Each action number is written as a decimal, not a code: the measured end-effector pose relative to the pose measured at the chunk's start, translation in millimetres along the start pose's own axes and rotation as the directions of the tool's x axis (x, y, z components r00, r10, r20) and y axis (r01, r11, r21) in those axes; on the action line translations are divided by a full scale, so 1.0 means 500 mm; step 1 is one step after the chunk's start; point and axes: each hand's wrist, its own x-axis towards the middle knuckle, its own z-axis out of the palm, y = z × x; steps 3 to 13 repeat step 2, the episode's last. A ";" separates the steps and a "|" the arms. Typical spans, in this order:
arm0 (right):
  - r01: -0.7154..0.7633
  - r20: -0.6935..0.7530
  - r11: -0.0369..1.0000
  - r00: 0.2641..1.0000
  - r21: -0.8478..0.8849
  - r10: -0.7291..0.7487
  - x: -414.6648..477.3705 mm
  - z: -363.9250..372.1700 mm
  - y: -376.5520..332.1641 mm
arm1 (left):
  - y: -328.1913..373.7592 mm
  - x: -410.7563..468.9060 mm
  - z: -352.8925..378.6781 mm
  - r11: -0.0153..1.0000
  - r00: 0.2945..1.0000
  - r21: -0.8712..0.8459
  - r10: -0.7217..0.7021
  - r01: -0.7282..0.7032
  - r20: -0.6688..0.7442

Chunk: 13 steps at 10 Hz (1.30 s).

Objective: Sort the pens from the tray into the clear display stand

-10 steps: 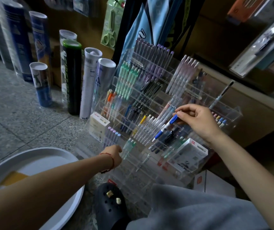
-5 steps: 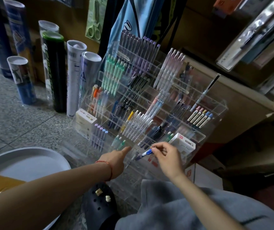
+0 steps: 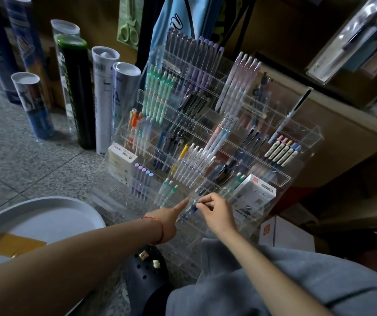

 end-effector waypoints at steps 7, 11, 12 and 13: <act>0.014 -0.002 1.000 1.000 0.010 -0.014 -0.004 -0.001 -0.005 | 0.020 -0.027 0.057 0.976 0.986 -0.208 -0.101 0.072 -0.133; 0.014 -0.002 1.000 1.000 0.010 -0.014 -0.004 -0.001 -0.005 | 0.020 -0.027 0.057 0.976 0.986 -0.208 -0.101 0.072 -0.133; 0.014 -0.002 1.000 1.000 0.010 -0.014 -0.004 -0.001 -0.005 | 0.020 -0.027 0.057 0.976 0.986 -0.208 -0.101 0.072 -0.133; 0.014 -0.002 1.000 1.000 0.010 -0.014 -0.004 -0.001 -0.005 | 0.020 -0.027 0.057 0.976 0.986 -0.208 -0.101 0.072 -0.133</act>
